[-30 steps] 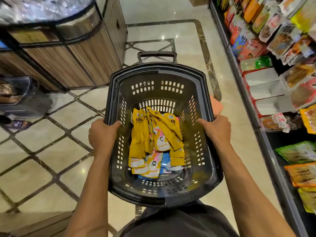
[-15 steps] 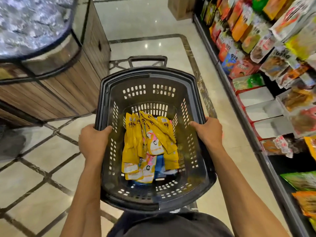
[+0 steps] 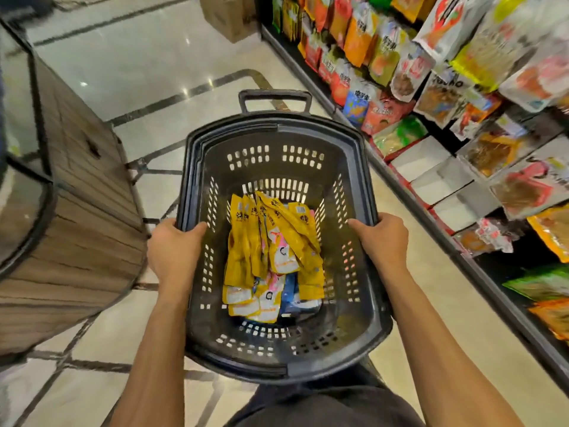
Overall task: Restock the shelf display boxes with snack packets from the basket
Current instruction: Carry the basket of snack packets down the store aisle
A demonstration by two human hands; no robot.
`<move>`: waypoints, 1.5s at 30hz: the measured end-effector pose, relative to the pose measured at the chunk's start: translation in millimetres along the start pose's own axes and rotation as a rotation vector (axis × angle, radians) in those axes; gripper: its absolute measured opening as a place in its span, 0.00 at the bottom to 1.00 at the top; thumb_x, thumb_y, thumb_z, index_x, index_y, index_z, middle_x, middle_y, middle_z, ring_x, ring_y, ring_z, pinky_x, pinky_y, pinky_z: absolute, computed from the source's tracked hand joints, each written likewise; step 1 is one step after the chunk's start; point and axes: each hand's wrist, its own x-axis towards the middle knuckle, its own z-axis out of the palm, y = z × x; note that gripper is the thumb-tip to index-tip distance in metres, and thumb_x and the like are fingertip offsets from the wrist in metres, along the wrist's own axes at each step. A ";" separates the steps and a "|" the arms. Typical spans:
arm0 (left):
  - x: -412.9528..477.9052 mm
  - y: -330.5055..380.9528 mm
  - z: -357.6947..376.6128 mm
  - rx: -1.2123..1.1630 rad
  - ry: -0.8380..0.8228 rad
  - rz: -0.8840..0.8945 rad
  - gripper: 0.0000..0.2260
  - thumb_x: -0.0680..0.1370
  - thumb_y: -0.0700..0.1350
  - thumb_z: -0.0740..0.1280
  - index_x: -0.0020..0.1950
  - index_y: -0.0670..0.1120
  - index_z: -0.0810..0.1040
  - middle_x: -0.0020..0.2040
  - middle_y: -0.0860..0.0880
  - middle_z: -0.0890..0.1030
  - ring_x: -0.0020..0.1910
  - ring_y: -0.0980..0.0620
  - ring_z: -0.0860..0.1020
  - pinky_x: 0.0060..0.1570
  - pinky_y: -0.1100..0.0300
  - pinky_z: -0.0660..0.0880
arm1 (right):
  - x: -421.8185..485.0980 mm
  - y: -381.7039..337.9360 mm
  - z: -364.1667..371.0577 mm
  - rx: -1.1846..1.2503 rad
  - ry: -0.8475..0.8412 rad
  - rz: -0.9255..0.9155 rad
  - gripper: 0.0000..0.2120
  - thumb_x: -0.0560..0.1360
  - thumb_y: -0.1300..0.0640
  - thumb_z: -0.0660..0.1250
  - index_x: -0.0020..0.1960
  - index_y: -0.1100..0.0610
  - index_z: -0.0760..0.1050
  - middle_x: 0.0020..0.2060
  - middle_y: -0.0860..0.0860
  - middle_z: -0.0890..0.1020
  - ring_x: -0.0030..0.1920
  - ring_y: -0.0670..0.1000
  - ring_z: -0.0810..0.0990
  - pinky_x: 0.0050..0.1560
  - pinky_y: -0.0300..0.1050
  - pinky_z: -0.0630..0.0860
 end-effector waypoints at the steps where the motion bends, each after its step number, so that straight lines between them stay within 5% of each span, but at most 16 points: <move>1: 15.3 14.8 11.5 0.007 -0.012 0.017 0.17 0.69 0.56 0.72 0.47 0.43 0.80 0.40 0.44 0.81 0.43 0.40 0.80 0.42 0.53 0.72 | 17.8 -4.3 1.8 0.013 0.011 0.023 0.17 0.68 0.46 0.74 0.38 0.60 0.76 0.32 0.51 0.78 0.31 0.49 0.74 0.28 0.41 0.64; 17: 198.3 216.0 152.8 0.006 -0.175 0.205 0.14 0.71 0.53 0.72 0.46 0.43 0.81 0.38 0.46 0.82 0.34 0.47 0.77 0.36 0.58 0.70 | 253.8 -78.9 -9.0 0.110 0.171 0.144 0.18 0.66 0.48 0.76 0.49 0.60 0.82 0.39 0.55 0.84 0.39 0.56 0.82 0.40 0.48 0.79; 22: 261.8 270.8 209.4 -0.032 -0.236 0.207 0.13 0.70 0.54 0.72 0.45 0.45 0.81 0.38 0.48 0.82 0.37 0.46 0.80 0.40 0.54 0.76 | 331.0 -104.7 -3.9 0.123 0.206 0.204 0.16 0.68 0.48 0.76 0.40 0.61 0.78 0.28 0.54 0.79 0.28 0.52 0.74 0.27 0.42 0.66; 34: 381.5 388.6 328.6 0.002 -0.375 0.184 0.16 0.68 0.58 0.68 0.46 0.46 0.79 0.40 0.48 0.83 0.38 0.45 0.81 0.43 0.46 0.80 | 503.8 -145.9 17.0 0.063 0.269 0.285 0.14 0.70 0.48 0.74 0.41 0.58 0.77 0.27 0.51 0.75 0.28 0.50 0.73 0.27 0.41 0.65; 45: 395.1 439.0 438.9 0.088 -0.369 0.029 0.16 0.69 0.56 0.70 0.45 0.43 0.79 0.40 0.44 0.81 0.43 0.39 0.80 0.40 0.52 0.74 | 624.6 -110.2 16.6 -0.022 0.161 0.302 0.17 0.71 0.46 0.73 0.39 0.59 0.73 0.24 0.51 0.70 0.25 0.50 0.68 0.25 0.43 0.60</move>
